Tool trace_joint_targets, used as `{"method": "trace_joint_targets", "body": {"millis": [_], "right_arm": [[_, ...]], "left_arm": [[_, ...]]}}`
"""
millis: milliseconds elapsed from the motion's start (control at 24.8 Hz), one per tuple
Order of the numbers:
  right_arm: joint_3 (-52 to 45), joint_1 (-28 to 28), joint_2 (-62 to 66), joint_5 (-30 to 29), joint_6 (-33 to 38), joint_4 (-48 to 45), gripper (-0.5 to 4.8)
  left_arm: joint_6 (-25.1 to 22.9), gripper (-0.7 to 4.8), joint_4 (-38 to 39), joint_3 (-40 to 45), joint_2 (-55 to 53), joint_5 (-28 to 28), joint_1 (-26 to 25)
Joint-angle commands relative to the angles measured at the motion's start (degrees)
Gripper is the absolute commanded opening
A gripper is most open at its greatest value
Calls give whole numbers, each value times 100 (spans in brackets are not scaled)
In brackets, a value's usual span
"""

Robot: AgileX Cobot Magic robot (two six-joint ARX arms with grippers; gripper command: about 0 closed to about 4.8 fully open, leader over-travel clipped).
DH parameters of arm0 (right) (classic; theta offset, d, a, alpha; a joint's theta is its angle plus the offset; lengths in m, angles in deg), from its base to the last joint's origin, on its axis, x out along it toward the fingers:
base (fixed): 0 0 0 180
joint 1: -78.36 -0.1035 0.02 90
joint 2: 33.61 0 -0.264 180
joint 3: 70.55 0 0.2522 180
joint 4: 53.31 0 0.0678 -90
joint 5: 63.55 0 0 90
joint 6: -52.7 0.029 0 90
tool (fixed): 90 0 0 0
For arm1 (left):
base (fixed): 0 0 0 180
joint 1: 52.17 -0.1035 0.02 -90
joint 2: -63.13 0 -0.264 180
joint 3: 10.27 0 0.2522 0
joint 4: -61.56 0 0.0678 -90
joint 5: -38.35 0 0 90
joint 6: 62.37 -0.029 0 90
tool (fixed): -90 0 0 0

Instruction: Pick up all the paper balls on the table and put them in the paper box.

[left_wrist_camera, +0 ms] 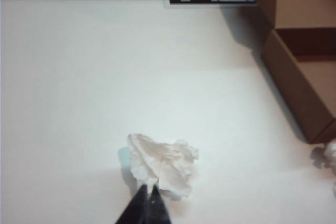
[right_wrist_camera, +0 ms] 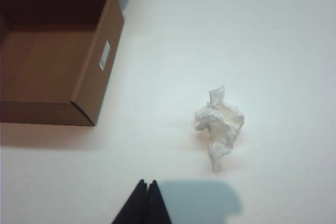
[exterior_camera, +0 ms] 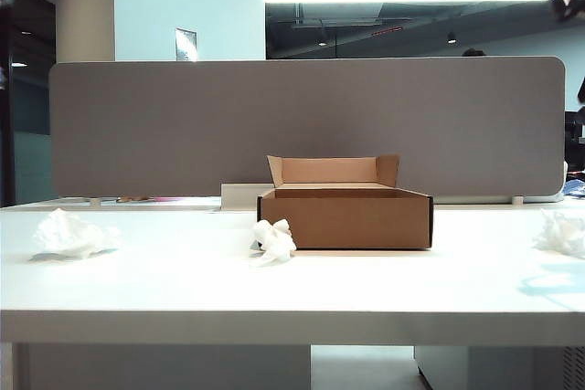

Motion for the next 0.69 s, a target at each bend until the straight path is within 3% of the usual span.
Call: {"method": "trace_joint_targets", "body": {"millis": [40, 323, 484, 605, 686], "right_arm": [[227, 9, 402, 15, -109, -31, 0], [1366, 214, 1794, 31, -118, 476, 5], [2127, 452, 2533, 28, -118, 918, 142], [2507, 579, 2920, 4, -118, 1217, 317], [2664, 614, 3108, -7, -120, 1344, 408]], "left_arm": [[-37, -6, 37, -459, -667, 17, -2], [-101, -5, 715, -1604, -2356, 17, -2], [-103, -5, 1143, -2197, -3097, 17, -2], [-103, 3, 1360, -2494, -3429, 7, -2], [-101, 69, 1519, -2695, -3641, -77, -2]]}}
